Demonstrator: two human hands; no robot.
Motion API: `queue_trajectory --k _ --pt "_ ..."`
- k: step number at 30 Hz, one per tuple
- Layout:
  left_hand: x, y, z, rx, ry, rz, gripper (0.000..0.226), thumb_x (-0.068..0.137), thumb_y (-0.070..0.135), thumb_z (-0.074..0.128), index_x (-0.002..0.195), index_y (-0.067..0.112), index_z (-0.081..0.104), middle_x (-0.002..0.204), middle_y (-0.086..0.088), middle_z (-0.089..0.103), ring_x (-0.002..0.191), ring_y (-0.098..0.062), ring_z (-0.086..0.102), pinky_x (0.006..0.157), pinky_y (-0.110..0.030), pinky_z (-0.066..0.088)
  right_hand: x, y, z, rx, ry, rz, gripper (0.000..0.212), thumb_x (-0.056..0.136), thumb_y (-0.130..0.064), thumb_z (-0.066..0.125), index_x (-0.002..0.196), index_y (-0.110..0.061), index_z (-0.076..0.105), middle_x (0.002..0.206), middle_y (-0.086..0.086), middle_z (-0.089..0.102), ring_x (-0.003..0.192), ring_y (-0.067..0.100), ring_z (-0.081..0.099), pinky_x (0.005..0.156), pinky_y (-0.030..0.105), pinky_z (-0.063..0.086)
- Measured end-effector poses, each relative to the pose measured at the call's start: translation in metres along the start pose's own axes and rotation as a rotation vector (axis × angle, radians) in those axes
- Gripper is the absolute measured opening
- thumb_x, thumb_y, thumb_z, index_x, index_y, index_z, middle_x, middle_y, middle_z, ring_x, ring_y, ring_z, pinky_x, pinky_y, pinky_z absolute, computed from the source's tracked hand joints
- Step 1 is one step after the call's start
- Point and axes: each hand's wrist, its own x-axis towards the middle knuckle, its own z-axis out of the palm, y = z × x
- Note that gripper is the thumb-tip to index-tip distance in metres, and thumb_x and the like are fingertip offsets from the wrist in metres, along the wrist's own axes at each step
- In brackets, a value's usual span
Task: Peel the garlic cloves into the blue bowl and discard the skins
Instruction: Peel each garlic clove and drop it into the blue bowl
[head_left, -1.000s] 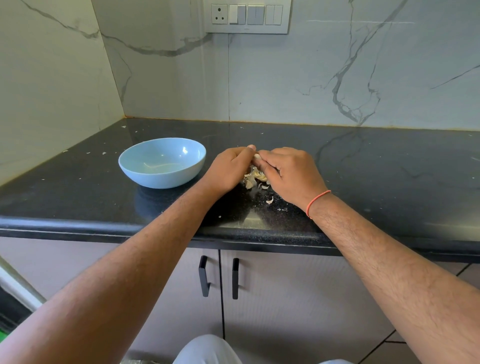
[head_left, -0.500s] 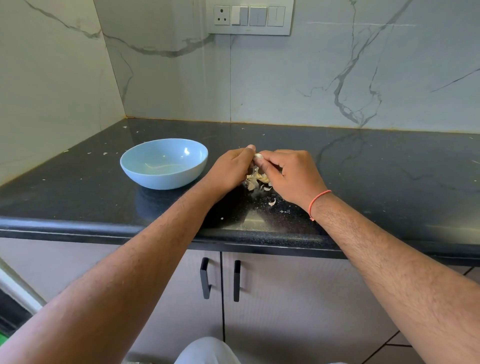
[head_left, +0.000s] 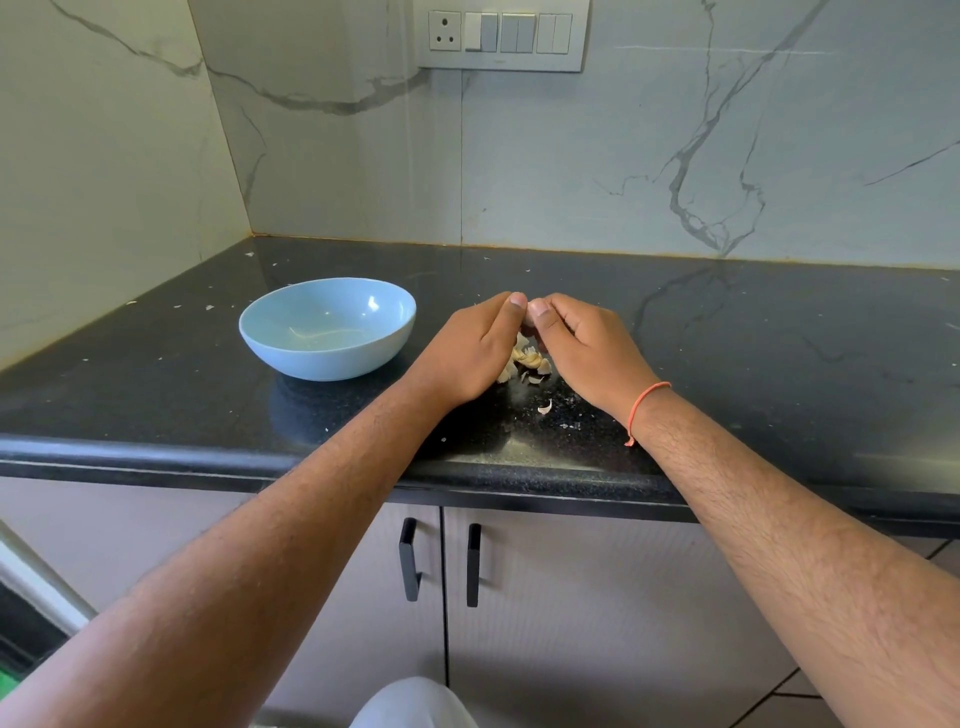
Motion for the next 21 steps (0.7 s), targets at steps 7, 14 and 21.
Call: queue_trajectory --k 7,14,21 --pt "0.002 0.001 0.002 0.041 -0.015 -0.013 0.045 0.116 0.030 0.029 0.090 0.010 0.061 0.083 0.000 0.064 0.079 -0.013 0.058 0.075 -0.033 0.045 0.003 0.000 0.002 -0.011 0.005 0.017 0.039 0.106 -0.053 0.047 0.083 -0.027 0.065 0.065 0.003 0.061 0.064 0.020 0.061 0.063 0.038 0.050" --pt "0.007 0.007 0.005 -0.055 0.005 -0.063 0.044 0.116 0.030 0.025 0.081 0.023 0.049 0.077 0.005 0.055 0.069 -0.007 0.048 0.067 -0.026 0.039 0.007 0.001 0.004 0.011 0.086 -0.055 0.041 0.107 -0.045 0.052 0.092 -0.011 0.070 0.067 0.001 0.063 0.065 0.019 0.060 0.062 0.037 0.049" --pt "0.009 0.000 0.008 -0.276 -0.028 -0.159 0.043 0.113 0.042 0.027 0.078 0.027 0.046 0.062 0.015 0.045 0.058 -0.006 0.038 0.062 -0.033 0.033 0.009 0.002 0.004 -0.063 0.145 -0.152 0.040 0.108 -0.040 0.052 0.089 -0.010 0.070 0.071 0.001 0.064 0.067 0.016 0.059 0.060 0.032 0.046"
